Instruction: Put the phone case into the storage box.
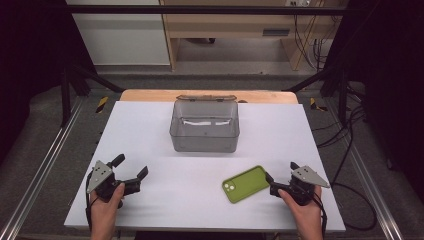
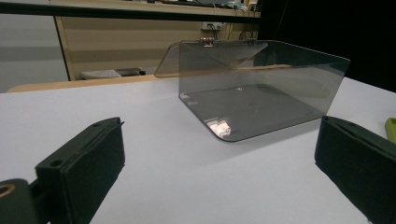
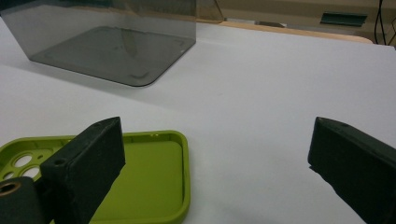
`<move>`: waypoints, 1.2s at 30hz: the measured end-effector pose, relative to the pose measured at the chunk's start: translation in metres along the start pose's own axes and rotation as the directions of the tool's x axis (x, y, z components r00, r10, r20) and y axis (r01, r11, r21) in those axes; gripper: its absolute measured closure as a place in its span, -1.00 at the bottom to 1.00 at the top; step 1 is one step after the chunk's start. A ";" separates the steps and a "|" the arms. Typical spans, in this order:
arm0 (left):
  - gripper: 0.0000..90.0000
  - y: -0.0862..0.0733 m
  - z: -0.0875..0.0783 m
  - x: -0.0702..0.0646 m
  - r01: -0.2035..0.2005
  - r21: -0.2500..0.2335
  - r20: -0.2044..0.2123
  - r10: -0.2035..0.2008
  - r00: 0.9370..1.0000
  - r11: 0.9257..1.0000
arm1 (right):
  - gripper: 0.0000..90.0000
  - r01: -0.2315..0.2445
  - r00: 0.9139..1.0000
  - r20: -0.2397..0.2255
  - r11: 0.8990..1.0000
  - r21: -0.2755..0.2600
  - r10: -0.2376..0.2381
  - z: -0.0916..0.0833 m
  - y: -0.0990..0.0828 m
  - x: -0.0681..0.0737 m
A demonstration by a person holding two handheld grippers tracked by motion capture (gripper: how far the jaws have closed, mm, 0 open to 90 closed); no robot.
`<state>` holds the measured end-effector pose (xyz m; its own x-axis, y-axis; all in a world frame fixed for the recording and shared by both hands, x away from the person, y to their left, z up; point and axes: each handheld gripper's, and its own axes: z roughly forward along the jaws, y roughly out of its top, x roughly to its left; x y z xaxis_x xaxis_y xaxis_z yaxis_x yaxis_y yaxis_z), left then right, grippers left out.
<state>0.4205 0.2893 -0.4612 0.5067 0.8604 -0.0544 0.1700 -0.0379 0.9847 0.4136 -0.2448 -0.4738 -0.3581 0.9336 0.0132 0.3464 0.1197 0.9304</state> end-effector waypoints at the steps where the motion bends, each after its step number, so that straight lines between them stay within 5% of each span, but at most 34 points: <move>1: -0.97 0.000 0.000 0.000 -0.002 -0.001 0.002 0.002 1.000 1.000 | -0.90 -0.008 1.000 -0.002 1.000 -0.001 0.008 0.000 0.000 0.000; 10: -0.97 -0.001 0.003 -0.005 -0.021 0.010 0.016 0.021 1.000 1.000 | -0.83 -0.021 1.000 0.013 1.000 0.011 0.021 0.003 0.006 0.000; 25: -0.97 -0.001 0.005 -0.010 -0.036 0.021 0.027 0.035 0.999 0.999 | 0.78 0.060 0.998 -0.029 0.989 0.138 -0.057 0.010 0.007 0.002; 29: -0.97 -0.001 0.006 -0.010 -0.035 0.023 0.029 0.034 0.999 0.999 | 0.97 0.066 0.998 -0.023 0.981 0.180 -0.063 0.013 0.003 0.001; 36: -0.97 -0.001 0.006 -0.011 -0.036 0.028 0.032 0.036 0.999 0.999 | 1.00 0.020 1.000 -0.007 0.976 0.218 -0.019 0.013 0.000 -0.004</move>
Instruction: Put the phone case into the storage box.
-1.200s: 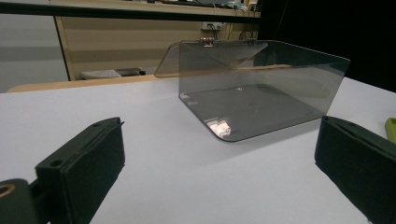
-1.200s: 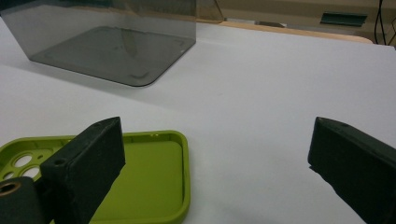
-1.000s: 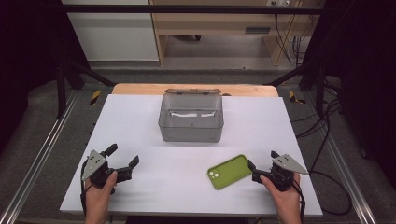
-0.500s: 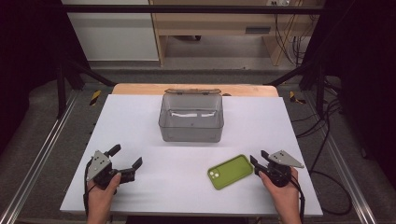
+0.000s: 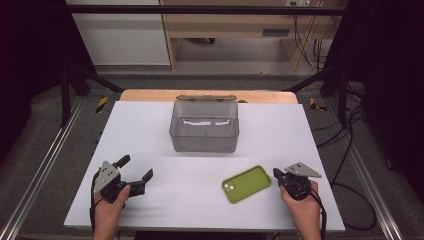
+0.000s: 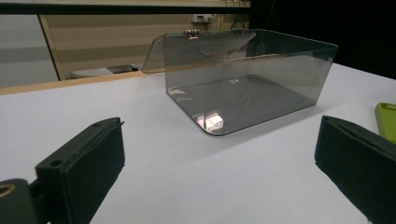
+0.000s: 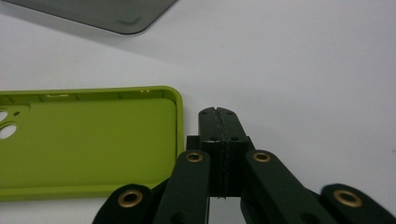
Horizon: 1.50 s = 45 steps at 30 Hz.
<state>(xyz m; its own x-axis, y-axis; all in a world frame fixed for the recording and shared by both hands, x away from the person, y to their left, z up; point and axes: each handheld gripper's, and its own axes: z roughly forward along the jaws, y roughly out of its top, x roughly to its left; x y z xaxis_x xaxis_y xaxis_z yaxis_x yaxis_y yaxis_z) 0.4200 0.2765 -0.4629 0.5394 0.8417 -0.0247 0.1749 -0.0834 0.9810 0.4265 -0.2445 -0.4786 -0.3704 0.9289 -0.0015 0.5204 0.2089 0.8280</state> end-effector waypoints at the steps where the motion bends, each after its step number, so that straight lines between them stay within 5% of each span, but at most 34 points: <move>1: -0.97 0.000 0.000 0.000 -0.001 0.001 0.000 0.001 1.000 1.000 | 1.00 -0.015 1.000 0.004 1.000 0.005 0.015 0.000 0.000 -0.001; 21: -0.97 0.003 -0.001 -0.014 -0.009 0.039 0.041 0.007 0.999 0.999 | 1.00 -0.057 0.995 -0.075 0.992 0.116 0.066 0.009 -0.005 0.009; 26: -0.96 0.003 0.000 -0.015 0.005 0.058 0.045 -0.008 0.999 0.998 | 1.00 -0.069 0.991 -0.102 0.989 0.133 0.082 0.011 -0.003 0.023; 45: -0.94 0.004 0.003 -0.023 0.001 0.111 0.062 -0.008 0.998 0.994 | 1.00 0.047 0.972 -0.233 0.988 0.146 -0.012 0.026 0.010 0.101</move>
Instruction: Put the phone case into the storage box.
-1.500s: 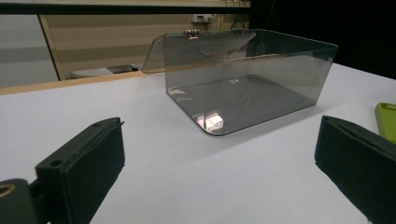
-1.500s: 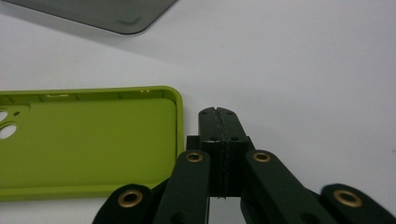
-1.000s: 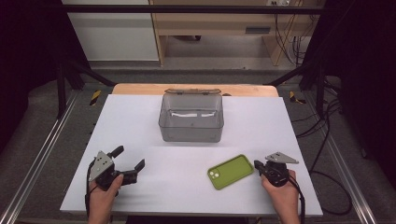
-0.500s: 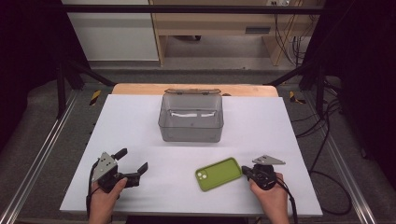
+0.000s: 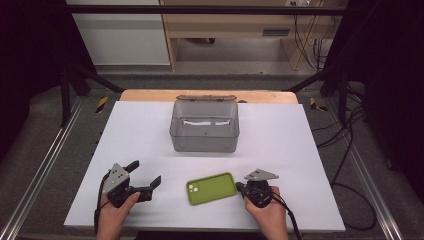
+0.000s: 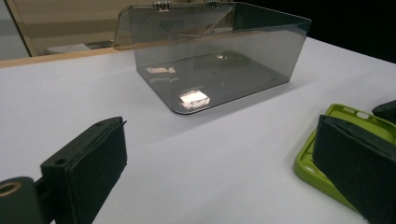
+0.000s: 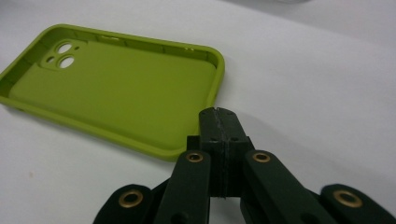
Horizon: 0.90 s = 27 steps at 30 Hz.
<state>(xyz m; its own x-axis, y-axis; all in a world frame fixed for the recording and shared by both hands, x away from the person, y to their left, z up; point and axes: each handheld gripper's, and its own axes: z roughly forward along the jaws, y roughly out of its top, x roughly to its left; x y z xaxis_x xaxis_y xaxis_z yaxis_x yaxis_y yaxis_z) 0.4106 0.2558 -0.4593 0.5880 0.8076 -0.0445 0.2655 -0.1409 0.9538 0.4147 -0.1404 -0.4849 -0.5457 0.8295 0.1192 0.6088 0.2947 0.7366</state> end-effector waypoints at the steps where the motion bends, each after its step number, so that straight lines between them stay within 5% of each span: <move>1: -0.93 0.000 0.000 0.000 0.002 0.001 0.000 -0.002 1.000 1.000 | 1.00 0.007 1.000 -0.005 1.000 -0.002 -0.007 0.002 0.001 0.003; 13: -0.92 -0.002 0.005 -0.003 -0.004 0.043 0.013 0.004 1.000 0.999 | 1.00 0.043 0.997 -0.061 0.999 -0.005 -0.044 0.021 0.012 0.038; 18: -0.92 -0.004 0.006 0.000 -0.003 0.054 0.008 0.003 1.000 0.999 | 1.00 0.079 0.991 -0.109 0.997 -0.003 -0.079 0.034 0.020 0.064; 27: -0.92 -0.004 0.003 0.008 0.014 0.045 -0.016 -0.013 1.000 0.999 | 1.00 0.110 0.983 -0.147 0.994 0.004 -0.109 0.049 0.030 0.089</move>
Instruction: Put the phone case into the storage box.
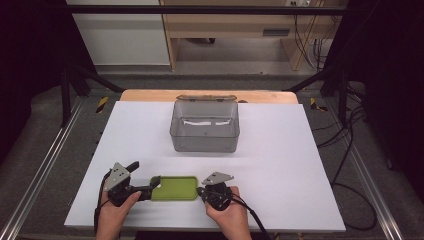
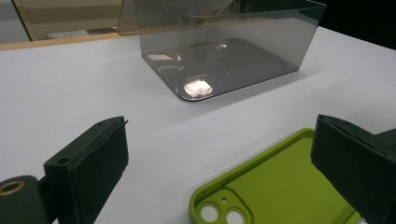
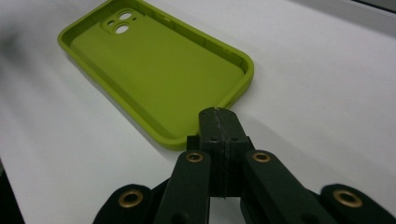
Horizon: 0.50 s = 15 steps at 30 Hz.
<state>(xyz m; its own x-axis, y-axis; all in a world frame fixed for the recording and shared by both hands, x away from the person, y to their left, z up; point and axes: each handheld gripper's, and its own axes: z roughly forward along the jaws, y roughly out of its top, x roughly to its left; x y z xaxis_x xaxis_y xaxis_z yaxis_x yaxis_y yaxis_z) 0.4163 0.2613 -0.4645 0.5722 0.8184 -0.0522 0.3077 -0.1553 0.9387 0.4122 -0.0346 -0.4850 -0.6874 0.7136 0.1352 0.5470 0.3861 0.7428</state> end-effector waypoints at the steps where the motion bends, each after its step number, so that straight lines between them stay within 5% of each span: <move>1: -0.92 0.000 0.000 0.001 0.003 -0.002 -0.004 -0.003 1.000 1.000 | 1.00 0.006 1.000 0.000 1.000 -0.002 -0.006 0.001 0.000 0.001; 8: -0.92 -0.001 -0.005 0.010 0.019 -0.027 -0.036 -0.020 0.999 0.999 | 0.71 0.036 0.999 -0.004 0.998 -0.043 -0.036 -0.007 0.006 -0.007; 15: -0.92 -0.001 -0.008 0.017 0.030 -0.043 -0.073 -0.033 0.997 0.999 | -0.11 0.178 0.982 -0.044 0.981 -0.083 -0.182 -0.014 0.023 0.001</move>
<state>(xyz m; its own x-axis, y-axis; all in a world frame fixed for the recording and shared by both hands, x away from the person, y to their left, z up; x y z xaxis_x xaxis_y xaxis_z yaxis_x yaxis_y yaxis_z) 0.4194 0.2796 -0.4638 0.5044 0.8615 -0.0585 0.2916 -0.1062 0.9506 0.4180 -0.0334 -0.4585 -0.7958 0.6050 0.0269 0.3745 0.4567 0.8069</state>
